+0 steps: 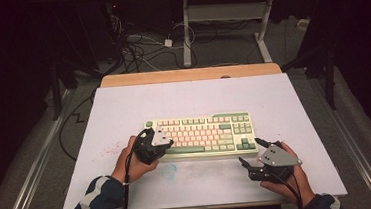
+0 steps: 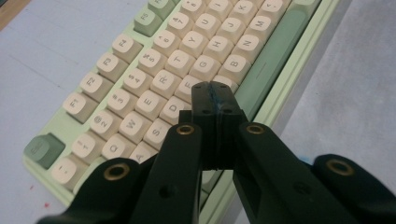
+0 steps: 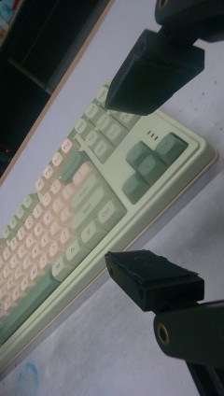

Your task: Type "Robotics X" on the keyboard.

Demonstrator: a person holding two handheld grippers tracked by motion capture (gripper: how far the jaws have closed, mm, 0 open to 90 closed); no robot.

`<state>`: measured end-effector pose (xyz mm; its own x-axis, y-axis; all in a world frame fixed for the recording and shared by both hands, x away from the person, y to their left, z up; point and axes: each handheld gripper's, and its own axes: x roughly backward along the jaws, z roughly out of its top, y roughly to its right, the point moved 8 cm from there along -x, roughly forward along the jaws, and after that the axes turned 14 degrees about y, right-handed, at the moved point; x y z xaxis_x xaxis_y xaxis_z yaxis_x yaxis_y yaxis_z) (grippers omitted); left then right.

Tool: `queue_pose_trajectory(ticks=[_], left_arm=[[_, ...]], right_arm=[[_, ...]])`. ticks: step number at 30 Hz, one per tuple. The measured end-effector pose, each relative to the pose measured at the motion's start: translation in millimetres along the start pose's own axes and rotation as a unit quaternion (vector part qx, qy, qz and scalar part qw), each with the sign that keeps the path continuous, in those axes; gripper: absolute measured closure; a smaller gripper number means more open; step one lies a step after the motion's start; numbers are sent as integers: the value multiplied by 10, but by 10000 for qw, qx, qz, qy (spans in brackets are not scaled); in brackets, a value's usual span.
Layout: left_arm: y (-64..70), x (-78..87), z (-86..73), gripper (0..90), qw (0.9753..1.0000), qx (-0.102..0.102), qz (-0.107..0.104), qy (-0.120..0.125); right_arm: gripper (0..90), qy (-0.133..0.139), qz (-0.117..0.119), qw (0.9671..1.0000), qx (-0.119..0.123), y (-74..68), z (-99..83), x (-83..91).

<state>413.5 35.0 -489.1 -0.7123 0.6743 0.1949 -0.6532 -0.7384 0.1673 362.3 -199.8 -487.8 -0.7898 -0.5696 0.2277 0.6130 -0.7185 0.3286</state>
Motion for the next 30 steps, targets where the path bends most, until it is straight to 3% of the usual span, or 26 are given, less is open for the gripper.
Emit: queue_pose_trajectory(ticks=[9,18,20,27,30], left_arm=[[0,-147,-86,873,9998,-92,47,-179],[-20,-182,-101,872,9997,-107,85,-201],[-24,-189,-139,872,9994,-101,89,-307],[-24,-178,-91,853,9998,-117,73,-159],[-22,-166,-71,785,9999,-125,57,-93]], right_arm=[[229,-45,60,10000,27,-18,-18,-14],[230,-96,93,9999,47,-29,-37,-27],[229,-114,103,9999,50,-32,-41,-29],[230,-121,118,9998,59,-35,-42,-28],[230,-134,100,9999,45,-25,-46,-26]])
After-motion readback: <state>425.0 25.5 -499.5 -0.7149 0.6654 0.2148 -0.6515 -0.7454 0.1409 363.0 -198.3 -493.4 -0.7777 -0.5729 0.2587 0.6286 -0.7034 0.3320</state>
